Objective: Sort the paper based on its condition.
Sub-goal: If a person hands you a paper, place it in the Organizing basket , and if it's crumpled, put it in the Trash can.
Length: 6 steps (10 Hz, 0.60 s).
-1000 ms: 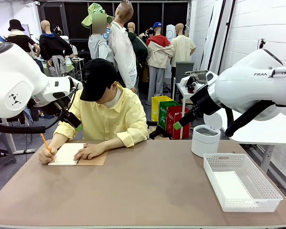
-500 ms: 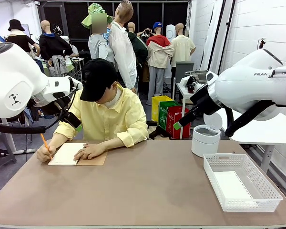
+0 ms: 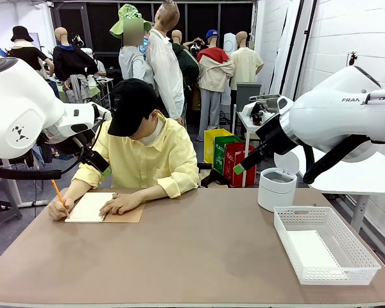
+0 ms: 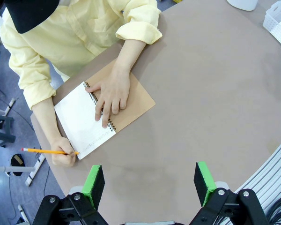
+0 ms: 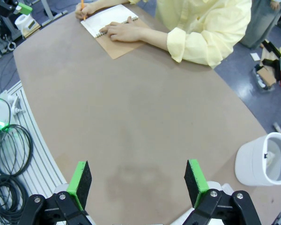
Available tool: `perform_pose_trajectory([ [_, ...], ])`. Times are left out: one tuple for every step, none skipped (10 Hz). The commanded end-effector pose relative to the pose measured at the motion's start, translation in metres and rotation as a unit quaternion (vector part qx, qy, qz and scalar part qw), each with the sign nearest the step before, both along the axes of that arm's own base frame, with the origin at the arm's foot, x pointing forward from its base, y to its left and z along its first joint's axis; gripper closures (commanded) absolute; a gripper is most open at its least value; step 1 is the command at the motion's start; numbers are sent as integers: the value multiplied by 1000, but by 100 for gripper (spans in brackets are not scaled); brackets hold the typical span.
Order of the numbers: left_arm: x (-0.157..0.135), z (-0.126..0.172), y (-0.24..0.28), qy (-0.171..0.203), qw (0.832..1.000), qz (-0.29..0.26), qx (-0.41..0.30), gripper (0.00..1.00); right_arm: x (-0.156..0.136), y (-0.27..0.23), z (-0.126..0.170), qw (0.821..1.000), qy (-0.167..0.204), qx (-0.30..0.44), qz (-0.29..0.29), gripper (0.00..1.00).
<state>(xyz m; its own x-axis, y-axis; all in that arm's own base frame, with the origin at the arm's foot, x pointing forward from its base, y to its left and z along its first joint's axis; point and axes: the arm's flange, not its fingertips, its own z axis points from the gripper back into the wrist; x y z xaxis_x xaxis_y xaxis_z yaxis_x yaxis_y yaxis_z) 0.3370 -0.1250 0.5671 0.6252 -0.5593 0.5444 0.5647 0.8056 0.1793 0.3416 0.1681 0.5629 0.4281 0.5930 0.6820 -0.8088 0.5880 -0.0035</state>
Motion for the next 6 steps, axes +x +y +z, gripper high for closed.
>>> perform_pose_trajectory([
  [0, 1, 1, -1, 1000, 0, 0, 0, 1, 0, 0, 1000, 1, 0, 0, 0],
  [0, 1, 1, -1, 1000, 0, 0, 0, 1, 0, 0, 1000, 1, 0, 0, 0],
  [0, 1, 1, -1, 1000, 0, 0, 0, 1, 0, 0, 1000, 1, 0, 0, 0],
  [0, 1, 1, -1, 1000, 0, 0, 0, 1, 0, 0, 1000, 1, 0, 0, 0],
  [0, 1, 1, -1, 1000, 0, 0, 0, 1, 0, 0, 1000, 1, 0, 0, 0],
  [0, 1, 1, -1, 1000, 0, 0, 0, 1, 0, 0, 1000, 1, 0, 0, 0],
])
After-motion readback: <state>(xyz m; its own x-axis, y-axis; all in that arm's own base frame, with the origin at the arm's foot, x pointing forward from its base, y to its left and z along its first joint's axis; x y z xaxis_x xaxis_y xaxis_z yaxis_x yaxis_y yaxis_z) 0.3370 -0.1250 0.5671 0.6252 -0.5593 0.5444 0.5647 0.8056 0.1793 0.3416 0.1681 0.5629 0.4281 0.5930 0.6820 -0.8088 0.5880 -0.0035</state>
